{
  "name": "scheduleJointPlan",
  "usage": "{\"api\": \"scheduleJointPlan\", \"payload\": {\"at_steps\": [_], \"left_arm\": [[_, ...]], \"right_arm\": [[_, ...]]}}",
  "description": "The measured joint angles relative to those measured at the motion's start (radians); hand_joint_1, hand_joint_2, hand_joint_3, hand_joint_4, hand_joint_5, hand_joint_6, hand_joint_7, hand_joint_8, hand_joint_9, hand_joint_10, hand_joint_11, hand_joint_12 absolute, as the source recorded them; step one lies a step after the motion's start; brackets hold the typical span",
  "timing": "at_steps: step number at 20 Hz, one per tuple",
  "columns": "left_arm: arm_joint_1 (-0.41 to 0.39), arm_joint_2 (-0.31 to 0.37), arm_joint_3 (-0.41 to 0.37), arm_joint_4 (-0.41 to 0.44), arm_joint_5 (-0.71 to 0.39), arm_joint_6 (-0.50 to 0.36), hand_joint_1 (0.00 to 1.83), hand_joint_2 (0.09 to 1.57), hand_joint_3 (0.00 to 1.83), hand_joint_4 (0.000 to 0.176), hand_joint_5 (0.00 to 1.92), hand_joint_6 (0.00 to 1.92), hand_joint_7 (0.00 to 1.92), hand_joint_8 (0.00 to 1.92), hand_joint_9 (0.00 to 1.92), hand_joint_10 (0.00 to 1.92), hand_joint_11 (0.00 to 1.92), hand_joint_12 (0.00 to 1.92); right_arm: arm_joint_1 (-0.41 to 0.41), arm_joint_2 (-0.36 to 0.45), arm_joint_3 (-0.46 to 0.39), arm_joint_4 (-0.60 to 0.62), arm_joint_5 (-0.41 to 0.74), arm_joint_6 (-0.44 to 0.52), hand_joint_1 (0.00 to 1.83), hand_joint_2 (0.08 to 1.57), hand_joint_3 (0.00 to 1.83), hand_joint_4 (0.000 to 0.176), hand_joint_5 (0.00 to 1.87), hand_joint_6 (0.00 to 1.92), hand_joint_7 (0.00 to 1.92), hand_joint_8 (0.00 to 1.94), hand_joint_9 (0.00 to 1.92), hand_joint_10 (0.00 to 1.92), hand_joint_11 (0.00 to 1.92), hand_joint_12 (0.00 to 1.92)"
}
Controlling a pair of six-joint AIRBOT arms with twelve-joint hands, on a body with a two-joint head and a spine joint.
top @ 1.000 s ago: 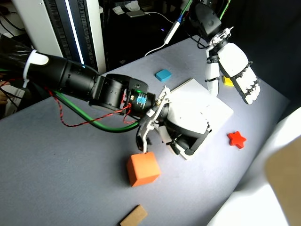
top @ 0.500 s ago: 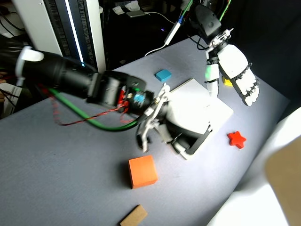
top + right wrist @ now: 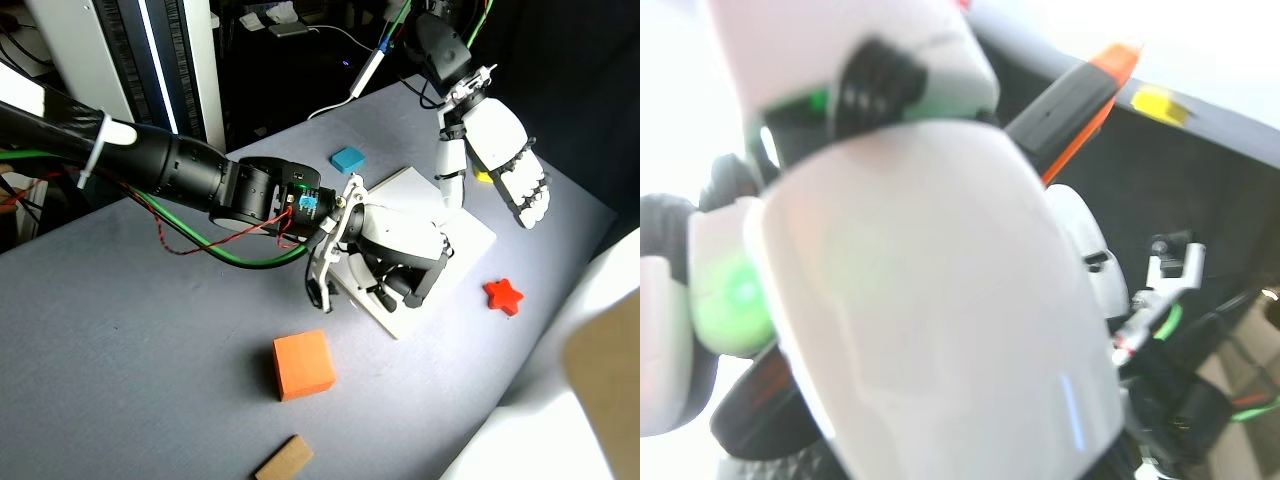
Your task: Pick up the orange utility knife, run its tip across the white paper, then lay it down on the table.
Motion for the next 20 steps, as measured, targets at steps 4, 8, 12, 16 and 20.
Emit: {"api": "scheduleJointPlan", "payload": {"at_steps": [4,8,12,16,20], "left_arm": [[0.000,0.000,0.000,-0.002,0.000,0.000,0.00,1.28,0.00,0.000,0.00,0.00,0.00,0.00,0.00,0.00,0.00,0.16],[-0.002,0.000,-0.002,0.001,0.001,0.001,0.00,1.28,0.00,0.000,0.00,0.00,0.00,0.00,0.00,0.00,0.00,0.14],[-0.003,0.000,-0.003,-0.001,0.002,0.003,0.00,1.28,0.00,0.000,0.00,0.00,0.00,0.00,0.01,0.00,0.00,0.23],[-0.003,0.000,-0.005,0.000,0.001,0.003,0.00,1.28,0.00,0.000,0.00,0.00,0.00,0.00,0.00,0.00,0.00,0.19],[-0.003,0.000,-0.007,0.000,0.002,0.003,0.00,1.28,0.00,0.000,0.00,0.00,0.01,0.00,0.00,0.00,0.00,0.13]], "right_arm": [[-0.025,-0.002,0.000,-0.084,0.005,0.014,1.51,1.26,0.02,0.176,1.31,1.92,1.53,1.94,1.64,1.92,1.70,1.92],[-0.051,0.008,-0.002,-0.111,0.029,0.026,1.52,1.27,0.02,0.176,1.31,1.92,1.53,1.94,1.65,1.92,1.70,1.92],[-0.075,0.031,-0.007,-0.173,0.066,0.064,1.52,1.27,0.02,0.176,1.31,1.92,1.53,1.94,1.66,1.92,1.71,1.92],[-0.083,0.064,-0.008,-0.174,0.071,0.083,1.52,1.26,0.01,0.176,1.34,1.92,1.55,1.94,1.66,1.92,1.72,1.92],[-0.082,0.080,-0.008,-0.174,0.068,0.095,1.52,1.27,0.01,0.176,1.30,1.92,1.53,1.94,1.65,1.92,1.70,1.92]]}}
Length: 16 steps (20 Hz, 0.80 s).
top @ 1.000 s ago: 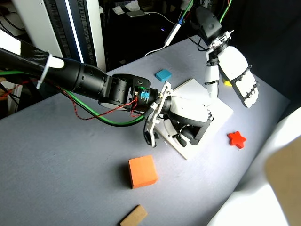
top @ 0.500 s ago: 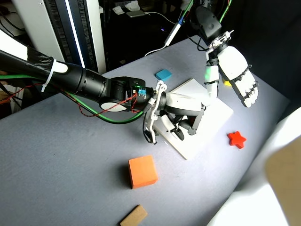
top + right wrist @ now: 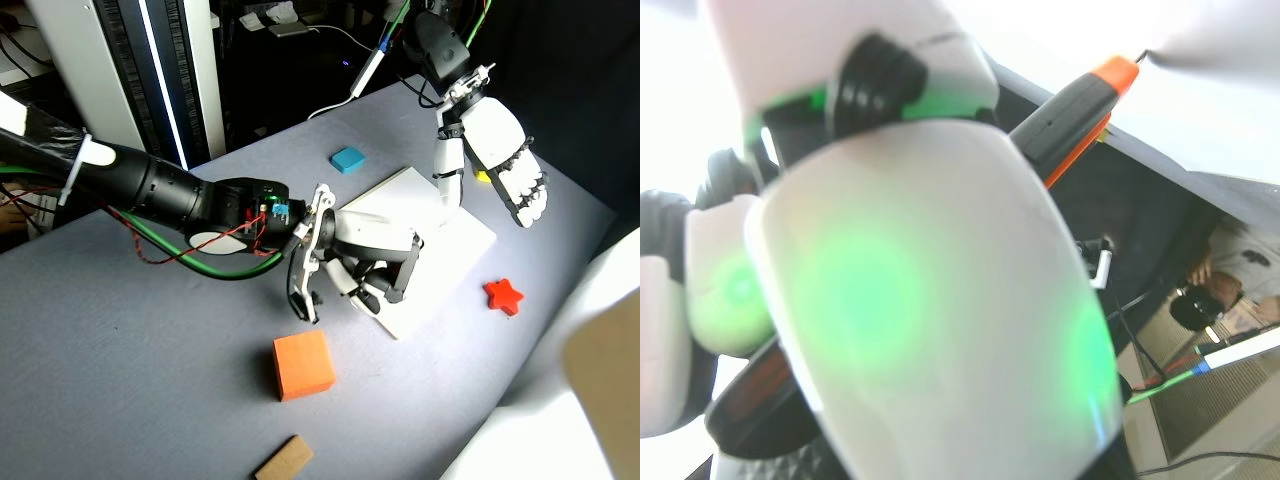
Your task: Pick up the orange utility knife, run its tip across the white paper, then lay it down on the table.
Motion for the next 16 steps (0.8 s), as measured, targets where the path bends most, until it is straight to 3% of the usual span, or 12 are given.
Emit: {"api": "scheduleJointPlan", "payload": {"at_steps": [4,8,15,16], "left_arm": [[0.000,0.000,0.000,0.000,0.000,0.000,0.00,1.28,0.00,0.000,0.00,0.00,0.02,0.00,0.01,0.00,0.00,0.24],[-0.007,0.000,0.000,0.002,0.000,0.000,0.00,1.28,0.00,0.000,0.00,0.00,0.01,0.00,0.01,0.00,0.00,0.20],[-0.010,0.000,-0.002,-0.001,0.003,0.002,0.00,1.28,0.00,0.000,0.00,0.00,0.01,0.00,0.01,0.00,0.00,0.24],[-0.011,0.000,-0.002,0.001,0.006,0.002,0.00,1.28,0.00,0.000,0.00,0.00,0.00,0.00,0.00,0.00,0.00,0.17]], "right_arm": [[0.012,0.004,-0.011,-0.001,-0.011,0.001,1.52,1.26,0.01,0.176,1.32,1.92,1.54,1.94,1.65,1.92,1.71,1.92],[0.051,0.045,-0.087,0.068,-0.013,0.002,1.53,1.26,0.01,0.176,1.29,1.92,1.53,1.94,1.66,1.92,1.71,1.92],[0.071,0.215,-0.316,0.410,-0.163,-0.022,1.51,1.27,0.01,0.176,1.27,1.92,1.51,1.94,1.64,1.92,1.69,1.92],[0.076,0.239,-0.336,0.449,-0.185,-0.024,1.52,1.27,0.01,0.176,1.28,1.92,1.52,1.94,1.64,1.92,1.69,1.92]]}}
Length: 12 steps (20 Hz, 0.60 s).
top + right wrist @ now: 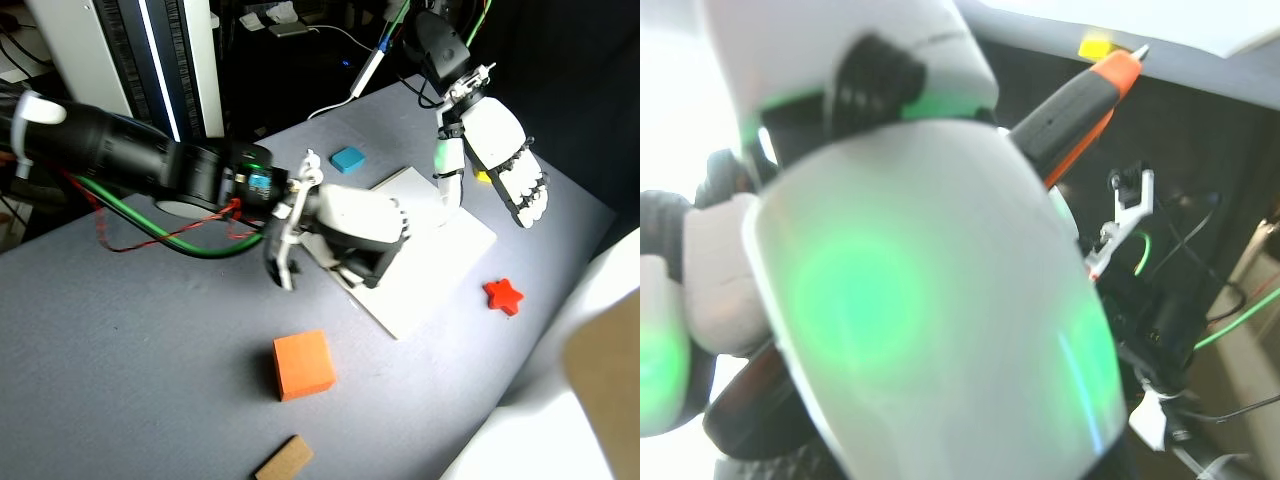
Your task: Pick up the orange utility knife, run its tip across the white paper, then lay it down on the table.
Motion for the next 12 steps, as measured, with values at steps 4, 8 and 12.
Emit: {"api": "scheduleJointPlan", "payload": {"at_steps": [4,8,12], "left_arm": [[-0.002,0.000,-0.013,0.011,0.000,0.004,0.00,1.28,0.00,0.000,0.00,0.00,0.01,0.00,0.01,0.00,0.00,0.14],[-0.018,-0.011,-0.034,0.027,0.002,0.005,0.00,1.29,0.00,0.000,0.00,0.00,0.00,0.00,0.00,0.00,0.00,0.16],[-0.038,-0.025,-0.078,0.043,0.004,0.006,0.00,1.28,0.00,0.000,0.00,0.00,0.00,0.00,0.00,0.00,0.00,0.17]], "right_arm": [[-0.011,0.065,-0.017,0.135,-0.080,0.000,1.52,1.26,0.00,0.176,1.30,1.92,1.53,1.94,1.65,1.92,1.70,1.92],[-0.039,0.083,0.022,0.197,-0.118,0.069,1.50,1.27,0.01,0.176,1.29,1.92,1.52,1.94,1.64,1.92,1.70,1.92],[-0.059,0.079,0.045,0.193,-0.119,0.076,1.55,1.27,0.00,0.176,1.18,1.92,1.40,1.94,1.55,1.92,1.63,1.92]]}}
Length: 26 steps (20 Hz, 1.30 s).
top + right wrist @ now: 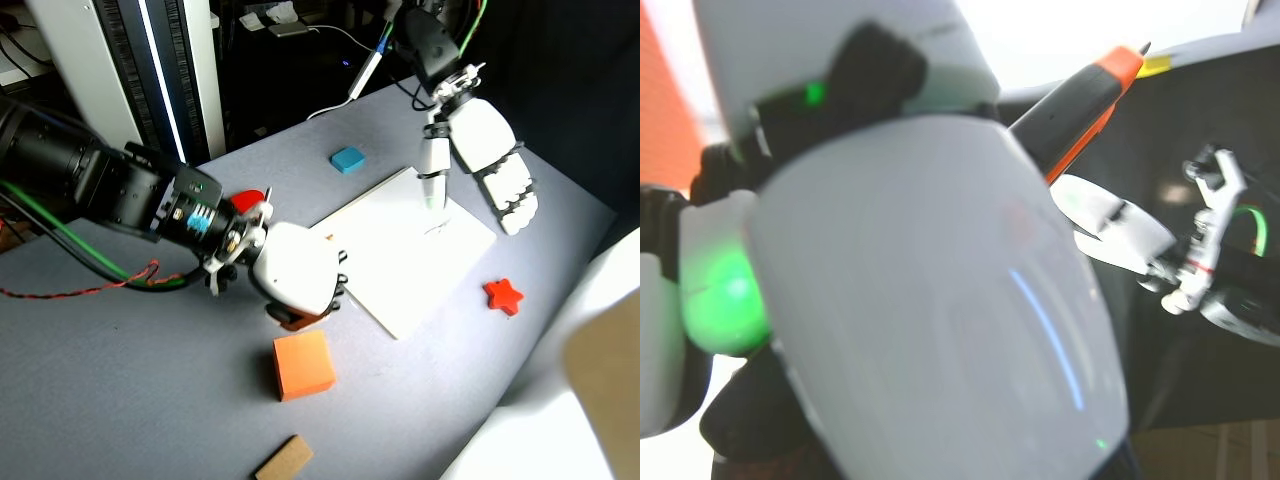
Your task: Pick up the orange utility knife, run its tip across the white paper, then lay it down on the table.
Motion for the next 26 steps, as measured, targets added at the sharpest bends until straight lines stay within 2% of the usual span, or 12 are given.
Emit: {"api": "scheduleJointPlan", "payload": {"at_steps": [1,2,3,5,9,10,11,12,14,17,22,26], "left_arm": [[0.000,-0.003,-0.022,0.015,0.001,0.000,0.00,1.27,0.00,0.000,0.00,0.00,0.01,0.00,0.02,0.00,0.00,0.23],[0.000,-0.006,-0.027,0.017,0.002,0.000,0.00,1.27,0.00,0.000,0.00,0.00,0.01,0.00,0.01,0.00,0.00,0.24],[0.000,-0.006,-0.039,0.015,0.000,0.000,0.00,1.27,0.00,0.000,0.00,0.00,0.01,0.00,0.01,0.00,0.00,0.24],[-0.001,-0.006,-0.064,0.019,-0.006,0.000,0.00,1.28,0.00,0.000,0.00,0.00,0.02,0.00,0.01,0.00,0.00,0.26],[-0.008,-0.006,-0.099,0.029,-0.018,0.000,0.00,1.28,0.00,0.000,0.00,0.00,0.03,0.00,0.02,0.00,0.00,0.28],[-0.008,-0.006,-0.105,0.027,-0.019,0.000,0.00,1.28,0.00,0.000,0.00,0.00,0.03,0.00,0.02,0.00,0.00,0.28],[-0.008,-0.006,-0.111,0.024,-0.019,0.000,0.00,1.28,0.00,0.000,0.00,0.00,0.04,0.00,0.04,0.01,0.00,0.30],[-0.013,-0.006,-0.116,0.021,-0.020,0.000,0.00,1.28,0.00,0.000,0.00,0.00,0.03,0.00,0.03,0.00,0.00,0.28],[-0.017,-0.006,-0.121,0.027,-0.020,0.000,0.00,1.28,0.00,0.000,0.00,0.00,0.03,0.00,0.03,0.00,0.00,0.28],[-0.019,-0.006,-0.121,0.025,-0.021,0.000,0.00,1.28,0.00,0.000,0.00,0.00,0.00,0.00,0.01,0.00,0.00,0.21],[-0.015,-0.006,-0.121,0.024,-0.021,0.000,0.00,1.28,0.00,0.000,0.00,0.00,0.02,0.00,0.02,0.00,0.00,0.19],[-0.018,-0.006,-0.121,0.024,-0.021,0.007,0.00,1.27,0.00,0.000,0.02,0.01,0.11,0.01,0.09,0.02,0.00,0.41]], "right_arm": [[-0.004,-0.002,0.000,0.000,0.007,0.000,1.53,1.27,0.01,0.000,1.03,1.92,1.35,1.94,1.51,1.92,1.59,1.92],[-0.006,-0.003,0.000,-0.002,0.009,0.000,1.12,1.04,0.66,0.000,0.71,1.84,1.28,1.94,1.45,1.92,1.49,1.92],[-0.008,-0.004,0.000,-0.004,0.010,0.000,1.12,1.04,0.66,0.000,0.71,1.84,1.28,1.94,1.45,1.92,1.49,1.92],[-0.015,-0.004,-0.001,-0.016,0.003,0.000,1.15,0.80,1.13,0.000,0.69,1.76,0.95,1.94,1.23,1.92,1.18,1.92],[-0.015,0.000,-0.010,-0.034,0.002,0.001,1.16,1.11,0.30,0.000,0.69,1.42,0.80,1.47,0.70,1.69,0.63,1.92],[-0.015,0.005,-0.017,-0.035,0.002,0.001,1.16,1.11,0.30,0.000,0.69,1.42,0.80,1.47,0.70,1.69,0.63,1.92],[-0.014,0.013,-0.026,-0.040,0.002,0.001,1.11,1.27,0.04,0.025,0.66,1.50,0.68,1.48,0.50,1.59,0.43,1.92],[-0.014,0.022,-0.035,-0.042,0.002,0.001,1.06,1.30,0.01,0.000,0.62,1.52,0.46,1.19,0.40,1.51,0.33,1.92],[-0.014,0.038,-0.053,-0.042,0.001,0.001,0.94,1.25,0.00,0.000,0.25,0.86,0.36,0.67,0.27,1.20,0.04,1.86],[-0.014,0.072,-0.092,-0.044,0.002,0.001,0.70,1.21,0.00,0.000,0.12,0.25,0.25,0.06,0.13,0.65,0.00,1.43],[-0.013,0.133,-0.156,-0.045,0.002,-0.001,0.68,1.08,0.00,0.000,0.00,0.00,0.01,0.00,0.02,0.16,0.00,0.55],[-0.007,0.212,-0.234,-0.045,0.006,-0.001,0.22,1.12,0.02,0.000,0.00,0.00,0.00,0.00,0.03,0.07,0.00,0.39]]}}
